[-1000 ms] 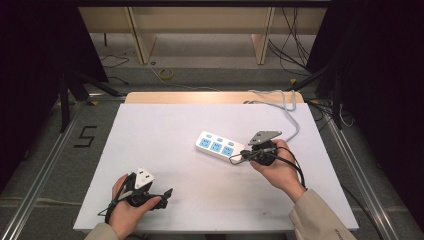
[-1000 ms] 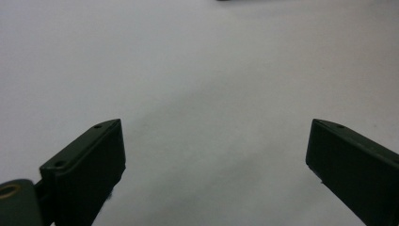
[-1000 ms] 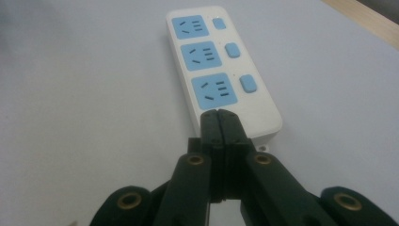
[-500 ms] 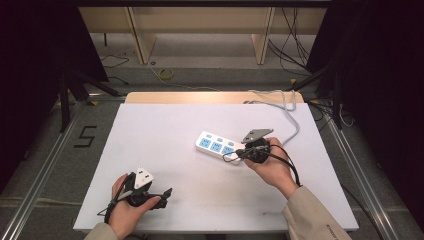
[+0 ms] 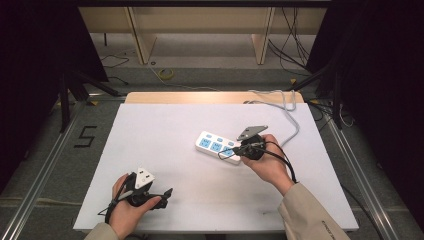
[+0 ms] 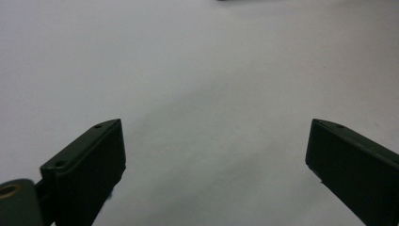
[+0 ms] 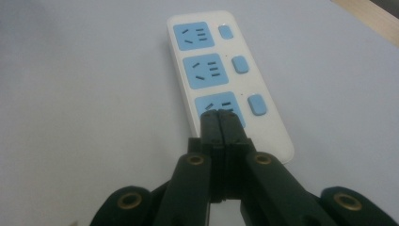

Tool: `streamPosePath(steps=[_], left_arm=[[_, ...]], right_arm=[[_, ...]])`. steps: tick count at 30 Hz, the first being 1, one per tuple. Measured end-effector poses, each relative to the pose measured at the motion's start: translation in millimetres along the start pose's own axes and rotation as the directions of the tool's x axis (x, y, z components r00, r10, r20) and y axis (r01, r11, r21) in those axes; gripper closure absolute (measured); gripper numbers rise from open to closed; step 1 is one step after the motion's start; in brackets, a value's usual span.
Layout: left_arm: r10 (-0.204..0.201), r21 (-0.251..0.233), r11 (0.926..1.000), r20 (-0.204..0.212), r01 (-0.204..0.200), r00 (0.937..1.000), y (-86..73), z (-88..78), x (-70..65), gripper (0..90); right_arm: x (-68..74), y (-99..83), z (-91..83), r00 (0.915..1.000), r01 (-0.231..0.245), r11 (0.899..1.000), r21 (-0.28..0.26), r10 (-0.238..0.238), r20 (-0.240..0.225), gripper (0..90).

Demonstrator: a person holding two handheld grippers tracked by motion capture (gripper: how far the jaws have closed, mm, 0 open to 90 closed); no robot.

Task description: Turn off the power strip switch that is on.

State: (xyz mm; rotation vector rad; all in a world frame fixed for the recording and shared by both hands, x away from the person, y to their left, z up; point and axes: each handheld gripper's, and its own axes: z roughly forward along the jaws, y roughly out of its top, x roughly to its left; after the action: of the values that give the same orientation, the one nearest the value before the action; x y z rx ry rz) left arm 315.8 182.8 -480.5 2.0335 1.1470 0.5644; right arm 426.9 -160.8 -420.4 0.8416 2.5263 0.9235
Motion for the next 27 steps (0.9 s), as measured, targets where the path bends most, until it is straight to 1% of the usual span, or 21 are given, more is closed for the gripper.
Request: streamPosePath(steps=[8, 13, 16, 18, 27], left_arm=[[-0.001, -0.002, 1.0000, -0.002, 0.001, 1.0000, -0.1, 0.2, 0.1, 5.0], [0.008, 0.001, 1.0000, -0.001, -0.008, 1.0000, 0.4, -0.1, -0.1, 5.1], [0.003, -0.003, 1.0000, 0.000, -0.003, 1.0000, 0.6, 0.0, -0.6, 5.0], [0.007, -0.001, 1.0000, 0.000, -0.007, 1.0000, 0.6, -0.3, -0.5, 5.1], [0.004, -0.003, 1.0000, -0.003, -0.004, 1.0000, 0.3, -0.2, -0.2, 5.1]], right_arm=[[-1.4, 3.8, 2.1, 1.0000, 0.002, 1.000, 0.001, -0.002, 0.001, 90.0], [-1.0, 6.0, 2.9, 1.0000, -0.001, 1.000, 0.004, 0.001, 0.004, 90.0], [-1.1, 7.4, 4.0, 1.0000, -0.006, 1.000, 0.011, 0.006, 0.007, 90.0], [-1.2, 8.6, 4.8, 1.0000, 0.002, 1.000, 0.007, -0.002, 0.009, 90.0], [-0.7, 13.0, 6.4, 0.9999, 0.005, 1.000, 0.012, -0.005, 0.013, 90.0]])
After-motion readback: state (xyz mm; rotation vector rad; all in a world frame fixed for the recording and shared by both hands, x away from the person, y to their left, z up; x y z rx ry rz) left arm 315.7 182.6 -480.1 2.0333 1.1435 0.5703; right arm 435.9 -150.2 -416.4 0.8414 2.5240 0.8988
